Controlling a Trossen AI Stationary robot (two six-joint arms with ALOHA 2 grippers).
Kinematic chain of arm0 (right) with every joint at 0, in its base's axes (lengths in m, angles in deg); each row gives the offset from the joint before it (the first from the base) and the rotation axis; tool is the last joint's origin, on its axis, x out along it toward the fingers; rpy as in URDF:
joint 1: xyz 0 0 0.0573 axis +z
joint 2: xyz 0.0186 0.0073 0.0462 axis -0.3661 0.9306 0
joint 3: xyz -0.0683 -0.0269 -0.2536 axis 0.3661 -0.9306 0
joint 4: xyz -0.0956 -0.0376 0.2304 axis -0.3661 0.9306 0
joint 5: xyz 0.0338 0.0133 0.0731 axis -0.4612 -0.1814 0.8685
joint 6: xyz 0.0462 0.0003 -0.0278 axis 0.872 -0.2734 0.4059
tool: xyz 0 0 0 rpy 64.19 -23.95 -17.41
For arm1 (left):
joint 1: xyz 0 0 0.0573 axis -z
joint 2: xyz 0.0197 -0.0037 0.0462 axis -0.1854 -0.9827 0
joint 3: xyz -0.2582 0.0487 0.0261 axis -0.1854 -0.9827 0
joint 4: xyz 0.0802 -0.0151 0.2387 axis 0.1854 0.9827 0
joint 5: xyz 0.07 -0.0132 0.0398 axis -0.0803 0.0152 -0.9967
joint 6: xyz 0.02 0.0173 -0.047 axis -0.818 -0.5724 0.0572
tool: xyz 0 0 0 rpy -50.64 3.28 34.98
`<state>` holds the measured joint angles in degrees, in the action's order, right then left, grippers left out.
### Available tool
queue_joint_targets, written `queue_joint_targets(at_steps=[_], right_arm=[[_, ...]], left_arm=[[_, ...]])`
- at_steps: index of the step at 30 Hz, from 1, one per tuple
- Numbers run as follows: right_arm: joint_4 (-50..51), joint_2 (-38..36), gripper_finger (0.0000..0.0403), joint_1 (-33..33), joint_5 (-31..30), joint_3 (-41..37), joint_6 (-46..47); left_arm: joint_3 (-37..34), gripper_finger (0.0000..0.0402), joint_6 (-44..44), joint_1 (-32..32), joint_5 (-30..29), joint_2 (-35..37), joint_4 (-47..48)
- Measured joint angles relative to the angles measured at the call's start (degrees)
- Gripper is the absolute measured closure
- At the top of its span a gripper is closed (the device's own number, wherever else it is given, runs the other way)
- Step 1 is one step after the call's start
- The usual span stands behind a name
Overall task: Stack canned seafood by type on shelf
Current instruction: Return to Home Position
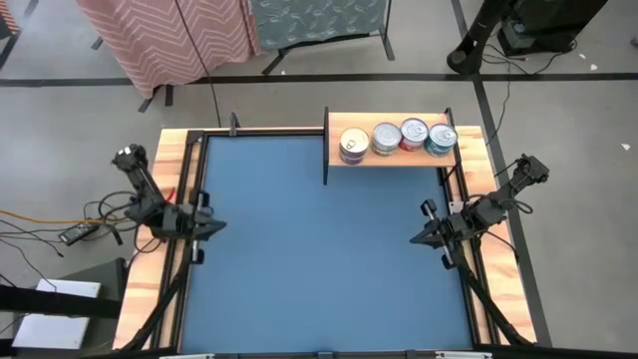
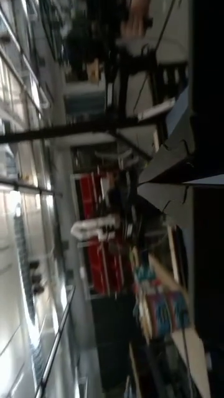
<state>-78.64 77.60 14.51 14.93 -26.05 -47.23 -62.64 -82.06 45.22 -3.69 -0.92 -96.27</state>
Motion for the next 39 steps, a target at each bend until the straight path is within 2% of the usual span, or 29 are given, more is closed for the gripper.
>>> queue_joint_targets(at_steps=[2, 11, 17, 20, 24, 29, 34, 39], right_arm=[[0.0, 0.0, 0.0396, 0.0, 0.0, 0.0, -0.4], [0.2, 0.0, 0.0396, 0.0, 0.1, 0.0, -0.5], [0.4, 0.0, 0.0396, 0.0, 0.2, 0.0, -0.5], [0.5, 0.0, 0.0396, 0.0, 0.2, 0.0, -0.5], [1.2, 0.0, 0.0396, 0.0, 0.0, 0.0, -0.5], [3.7, 0.0, 0.0396, -0.1, -4.2, 0.0, 1.0], [4.1, 0.6, 0.0396, -1.0, -3.6, 0.0, 1.9], [4.0, 1.7, 0.0396, -3.8, -6.1, 0.0, -2.7]], left_arm=[[0.0, 0.0394, -0.2, -2.6, 1.3, 1.2, 0.7], [0.0, 0.0394, 2.2, -18.8, 19.5, 3.0, 2.5], [0.0, 0.0394, 9.7, -32.1, 25.7, 3.0, 7.6], [0.0, 0.0394, 15.3, -39.0, 30.8, 3.0, 12.2], [0.0, 0.0394, 23.2, -46.8, 41.0, 3.0, 17.1], [0.0, 0.0394, 30.0, -53.5, 55.2, 2.9, 19.3], [0.0, 0.0394, 31.8, -56.7, 59.2, 2.8, 19.4], [0.0, 0.0394, 32.8, -57.6, 59.4, 2.8, 19.4]])
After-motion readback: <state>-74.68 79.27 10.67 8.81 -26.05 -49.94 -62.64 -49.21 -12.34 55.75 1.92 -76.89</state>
